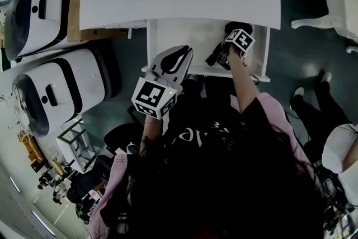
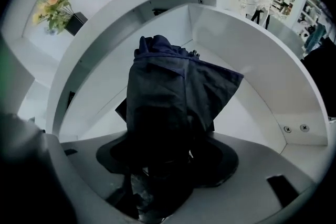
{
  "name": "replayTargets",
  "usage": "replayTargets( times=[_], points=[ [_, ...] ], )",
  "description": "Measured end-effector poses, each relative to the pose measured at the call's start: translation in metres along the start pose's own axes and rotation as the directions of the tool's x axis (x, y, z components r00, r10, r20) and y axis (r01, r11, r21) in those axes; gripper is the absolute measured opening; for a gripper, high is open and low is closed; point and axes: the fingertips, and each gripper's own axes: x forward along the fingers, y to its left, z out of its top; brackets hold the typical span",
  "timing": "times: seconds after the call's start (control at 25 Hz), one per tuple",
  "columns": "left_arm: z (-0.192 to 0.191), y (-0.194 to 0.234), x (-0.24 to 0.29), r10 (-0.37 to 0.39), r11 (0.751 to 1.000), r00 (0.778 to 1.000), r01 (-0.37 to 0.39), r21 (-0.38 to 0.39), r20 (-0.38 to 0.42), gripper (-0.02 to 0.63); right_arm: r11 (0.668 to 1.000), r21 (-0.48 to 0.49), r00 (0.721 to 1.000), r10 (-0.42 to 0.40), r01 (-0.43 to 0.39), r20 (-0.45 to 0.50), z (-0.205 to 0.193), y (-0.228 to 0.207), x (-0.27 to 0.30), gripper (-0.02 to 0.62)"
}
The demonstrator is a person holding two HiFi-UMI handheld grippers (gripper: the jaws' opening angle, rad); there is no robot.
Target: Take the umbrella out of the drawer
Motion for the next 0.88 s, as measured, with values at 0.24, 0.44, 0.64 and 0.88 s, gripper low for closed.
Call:
replayTargets(
  times=[0.24,0.44,0.64,0.88],
  points=[
    [0.0,0.002,-0.013,0.009,1.0,1.0,-0.01,0.006,0.013,0.04,0.999,0.046,1.0,0.012,-0.011,-0.021,-0.003,0.0,-0.007,0.284],
    [-0.003,0.001,-0.027,0.015,1.0,1.0,-0.016,0.012,0.028,0.04,0.982,0.149,0.993,0.117,-0.114,-0.017,-0.008,0.002,-0.027,0.284],
    [-0.004,0.0,-0.043,0.008,1.0,0.999,-0.009,0.019,0.041,0.04,0.96,0.191,0.979,0.205,-0.204,0.011,-0.009,0.007,-0.056,0.283],
    [-0.006,-0.006,-0.067,-0.017,0.999,0.998,0.016,0.033,0.057,0.04,0.951,0.177,0.967,0.252,-0.255,0.04,-0.016,0.006,-0.097,0.284]
  ],
)
